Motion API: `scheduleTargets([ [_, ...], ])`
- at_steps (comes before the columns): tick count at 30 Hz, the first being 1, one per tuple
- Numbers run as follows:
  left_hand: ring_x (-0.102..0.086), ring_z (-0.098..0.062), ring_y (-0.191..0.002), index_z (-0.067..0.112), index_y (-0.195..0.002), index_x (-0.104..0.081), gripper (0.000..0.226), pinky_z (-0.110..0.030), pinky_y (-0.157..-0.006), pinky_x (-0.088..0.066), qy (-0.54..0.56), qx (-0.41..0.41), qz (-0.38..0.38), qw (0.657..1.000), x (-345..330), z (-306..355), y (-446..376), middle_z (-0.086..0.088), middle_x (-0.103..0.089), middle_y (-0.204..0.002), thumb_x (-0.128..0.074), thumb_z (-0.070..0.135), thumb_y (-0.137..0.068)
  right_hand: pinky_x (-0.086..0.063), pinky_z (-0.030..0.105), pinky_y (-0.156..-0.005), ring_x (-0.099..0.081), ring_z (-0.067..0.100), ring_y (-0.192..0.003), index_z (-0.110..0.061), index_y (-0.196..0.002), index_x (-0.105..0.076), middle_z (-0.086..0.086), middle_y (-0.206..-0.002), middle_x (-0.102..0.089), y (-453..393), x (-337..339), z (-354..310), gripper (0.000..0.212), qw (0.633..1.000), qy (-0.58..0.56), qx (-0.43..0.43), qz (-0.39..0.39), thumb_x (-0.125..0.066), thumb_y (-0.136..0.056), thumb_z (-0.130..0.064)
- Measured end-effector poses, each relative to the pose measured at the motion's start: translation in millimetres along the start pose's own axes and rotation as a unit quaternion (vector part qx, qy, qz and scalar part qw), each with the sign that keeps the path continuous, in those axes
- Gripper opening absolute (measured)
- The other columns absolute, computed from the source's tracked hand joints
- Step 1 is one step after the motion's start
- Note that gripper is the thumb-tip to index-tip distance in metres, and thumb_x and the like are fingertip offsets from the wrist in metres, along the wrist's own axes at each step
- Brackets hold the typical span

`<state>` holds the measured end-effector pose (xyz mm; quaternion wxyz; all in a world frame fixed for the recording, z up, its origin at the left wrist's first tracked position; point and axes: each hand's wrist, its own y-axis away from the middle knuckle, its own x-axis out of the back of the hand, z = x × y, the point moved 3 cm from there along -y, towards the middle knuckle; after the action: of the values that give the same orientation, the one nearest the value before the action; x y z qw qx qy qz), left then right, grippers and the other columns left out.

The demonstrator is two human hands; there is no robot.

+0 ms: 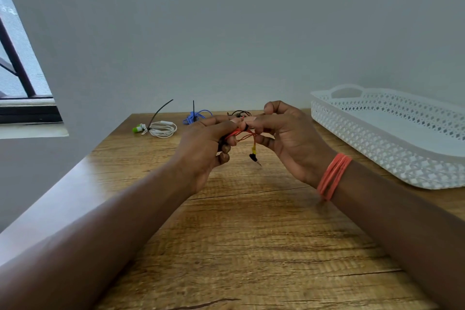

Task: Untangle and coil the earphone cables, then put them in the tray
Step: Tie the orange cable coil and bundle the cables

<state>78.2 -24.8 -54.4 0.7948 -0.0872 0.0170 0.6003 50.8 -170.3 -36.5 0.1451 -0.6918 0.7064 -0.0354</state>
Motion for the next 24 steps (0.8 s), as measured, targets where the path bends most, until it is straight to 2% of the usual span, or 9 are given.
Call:
scheduleTargets([
  [3, -0.040, -0.006, -0.053, 0.013, -0.094, -0.072, 0.012, -0.019, -0.050, -0.034, -0.004, -0.006, 0.001, 1.000, -0.8, -0.4, 0.3, 0.003, -0.051, -0.059, -0.062, 0.020, -0.091, -0.046, 0.025, -0.063, -0.052, 0.011, -0.069, -0.020, -0.072, -0.043, -0.003, -0.065, -0.053, -1.4, 1.0, 0.9, 0.032, 1.000, 0.001, -0.010, -0.005, -0.068, -0.081, -0.002],
  [7, -0.041, -0.006, -0.053, 0.013, -0.090, -0.072, 0.012, -0.020, -0.052, -0.033, -0.015, -0.021, 0.002, 1.000, -0.3, 0.8, 0.4, 0.005, -0.053, -0.057, -0.062, 0.018, -0.092, -0.046, 0.025, -0.064, -0.052, 0.013, -0.073, -0.021, -0.071, -0.042, 0.014, -0.088, -0.053, -1.7, 0.6, 0.3, 0.034, 1.000, 0.006, -0.018, -0.019, -0.068, -0.081, -0.002],
  [10, -0.042, -0.005, -0.053, 0.013, -0.088, -0.072, 0.011, -0.020, -0.052, -0.034, -0.028, -0.034, 0.003, 0.999, 0.3, 2.2, 0.4, 0.006, -0.054, -0.056, -0.062, 0.017, -0.092, -0.046, 0.029, -0.070, -0.055, 0.021, -0.086, -0.022, -0.070, -0.041, 0.018, -0.096, -0.052, -1.8, 0.9, 0.2, 0.035, 0.999, 0.008, -0.014, -0.029, -0.067, -0.082, -0.001],
  [12, -0.042, -0.006, -0.054, 0.013, -0.088, -0.072, 0.012, -0.021, -0.054, -0.034, -0.041, -0.040, 0.004, 0.998, 0.6, 2.9, 0.0, 0.003, -0.052, -0.058, -0.062, 0.017, -0.092, -0.046, 0.029, -0.070, -0.055, 0.024, -0.091, -0.022, -0.070, -0.040, 0.018, -0.096, -0.053, -1.9, 0.8, 0.2, 0.036, 1.000, 0.010, -0.010, -0.027, -0.067, -0.082, -0.001],
  [17, -0.040, -0.007, -0.054, 0.012, -0.087, -0.070, 0.008, -0.022, -0.052, -0.033, -0.026, -0.026, 0.008, 0.999, 0.5, 1.1, -0.4, 0.001, -0.050, -0.058, -0.064, 0.016, -0.090, -0.045, 0.027, -0.068, -0.062, 0.018, -0.086, -0.022, -0.073, -0.039, 0.012, -0.086, -0.062, -1.3, -0.8, -0.4, 0.036, 0.999, 0.005, 0.007, -0.033, -0.065, -0.084, 0.000],
  [24, -0.040, -0.007, -0.054, 0.011, -0.091, -0.070, 0.009, -0.022, -0.053, -0.034, -0.026, -0.026, 0.006, 0.999, 0.1, -0.7, -0.6, 0.002, -0.050, -0.058, -0.064, 0.018, -0.089, -0.045, 0.028, -0.068, -0.060, 0.019, -0.087, -0.021, -0.072, -0.039, 0.020, -0.095, -0.057, -0.5, -1.0, -0.9, 0.036, 0.999, 0.016, 0.003, -0.030, -0.064, -0.084, 0.002],
])
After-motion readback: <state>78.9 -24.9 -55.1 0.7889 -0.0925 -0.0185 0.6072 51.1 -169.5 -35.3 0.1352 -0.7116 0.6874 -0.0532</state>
